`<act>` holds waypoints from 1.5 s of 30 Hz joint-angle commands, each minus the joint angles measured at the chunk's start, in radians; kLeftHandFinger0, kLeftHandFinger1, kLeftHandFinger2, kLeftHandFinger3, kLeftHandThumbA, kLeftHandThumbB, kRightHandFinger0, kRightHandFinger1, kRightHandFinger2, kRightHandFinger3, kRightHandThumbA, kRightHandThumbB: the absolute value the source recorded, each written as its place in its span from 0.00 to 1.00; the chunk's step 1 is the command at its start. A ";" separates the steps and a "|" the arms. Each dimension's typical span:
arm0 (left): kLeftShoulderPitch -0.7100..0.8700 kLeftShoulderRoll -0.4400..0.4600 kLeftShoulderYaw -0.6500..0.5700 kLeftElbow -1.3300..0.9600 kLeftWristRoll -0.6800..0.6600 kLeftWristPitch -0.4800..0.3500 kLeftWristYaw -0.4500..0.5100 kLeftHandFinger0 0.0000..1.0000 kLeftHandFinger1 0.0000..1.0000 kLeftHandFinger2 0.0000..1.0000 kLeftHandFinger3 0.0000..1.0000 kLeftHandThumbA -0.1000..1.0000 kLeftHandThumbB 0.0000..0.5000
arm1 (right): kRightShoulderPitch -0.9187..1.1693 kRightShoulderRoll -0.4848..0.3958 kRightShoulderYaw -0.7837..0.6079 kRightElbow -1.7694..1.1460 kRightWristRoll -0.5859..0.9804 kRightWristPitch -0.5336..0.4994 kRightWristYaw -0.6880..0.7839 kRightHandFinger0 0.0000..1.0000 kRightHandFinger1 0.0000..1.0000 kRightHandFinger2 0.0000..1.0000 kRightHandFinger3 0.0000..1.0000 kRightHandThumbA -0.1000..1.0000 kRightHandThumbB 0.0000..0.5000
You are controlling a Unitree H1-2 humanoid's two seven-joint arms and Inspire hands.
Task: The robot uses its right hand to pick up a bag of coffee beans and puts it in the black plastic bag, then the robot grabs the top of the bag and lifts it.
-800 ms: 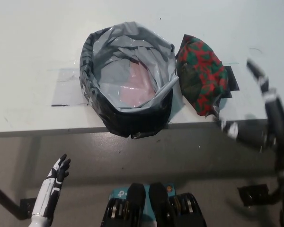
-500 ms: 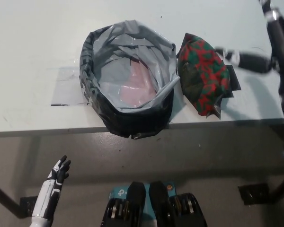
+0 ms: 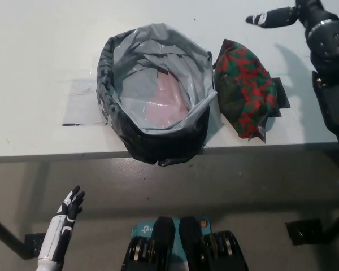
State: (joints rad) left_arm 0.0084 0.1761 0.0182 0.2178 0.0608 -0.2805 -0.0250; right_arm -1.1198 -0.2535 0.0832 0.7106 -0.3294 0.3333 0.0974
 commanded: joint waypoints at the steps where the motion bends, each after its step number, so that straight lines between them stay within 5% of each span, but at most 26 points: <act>1: -0.005 0.002 0.002 -0.032 0.011 -0.084 0.010 1.00 1.00 1.00 1.00 1.00 0.49 | -0.190 0.012 0.002 0.254 0.030 0.038 0.008 1.00 1.00 1.00 1.00 0.91 0.95; 5: -0.002 0.006 0.002 -0.035 0.023 -0.081 0.013 1.00 1.00 1.00 1.00 1.00 0.49 | -0.195 0.024 0.012 0.353 0.045 -0.002 0.051 1.00 1.00 1.00 1.00 0.96 0.84; 19: 0.000 0.008 0.005 -0.040 0.014 -0.076 0.003 1.00 1.00 1.00 1.00 1.00 0.51 | -0.168 0.036 -0.040 0.549 0.156 -0.063 0.183 1.00 1.00 1.00 1.00 1.00 1.00; 33: -0.011 0.007 0.009 -0.039 0.002 -0.077 0.000 1.00 1.00 1.00 1.00 1.00 0.54 | -0.148 0.034 0.036 0.641 0.124 -0.082 0.247 1.00 1.00 1.00 1.00 0.94 1.00; 38: -0.020 0.011 0.010 -0.025 0.002 -0.092 0.000 1.00 1.00 1.00 1.00 1.00 0.52 | -0.147 0.051 0.112 0.657 0.069 -0.088 0.250 1.00 1.00 1.00 1.00 1.00 1.00; 40: -0.021 0.011 0.011 -0.025 0.002 -0.091 0.001 1.00 1.00 1.00 1.00 1.00 0.53 | -0.152 0.068 0.164 0.663 0.028 -0.045 0.221 1.00 1.00 1.00 1.00 0.94 1.00; 41: -0.022 0.011 0.010 -0.026 0.006 -0.093 0.002 1.00 1.00 1.00 1.00 1.00 0.52 | -0.150 0.075 0.189 0.660 0.013 -0.045 0.196 0.80 1.00 1.00 1.00 0.83 0.89; 42: -0.023 0.012 0.010 -0.027 0.007 -0.091 0.002 1.00 1.00 1.00 1.00 1.00 0.52 | -0.146 0.084 0.181 0.657 0.023 -0.026 0.137 0.52 0.76 0.98 1.00 0.65 0.77; 43: -0.026 0.012 0.011 -0.025 0.007 -0.092 0.003 1.00 1.00 1.00 1.00 1.00 0.52 | -0.139 0.096 0.185 0.652 0.016 -0.015 0.056 0.63 0.83 0.96 1.00 0.38 0.73; 44: -0.028 0.012 0.011 -0.024 0.007 -0.092 0.003 1.00 1.00 1.00 1.00 1.00 0.52 | -0.131 0.103 0.194 0.647 0.007 -0.023 -0.005 0.86 1.00 1.00 0.90 0.22 0.75; 45: -0.031 0.013 0.012 -0.025 0.007 -0.090 0.004 1.00 1.00 1.00 1.00 1.00 0.53 | -0.120 0.109 0.199 0.640 -0.001 -0.052 -0.071 1.00 1.00 0.95 0.69 0.10 0.70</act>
State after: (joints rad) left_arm -0.0017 0.1760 0.0203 0.2105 0.0703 -0.3266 -0.0253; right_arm -1.2411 -0.1893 0.2534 1.3596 -0.2768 0.2729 0.2451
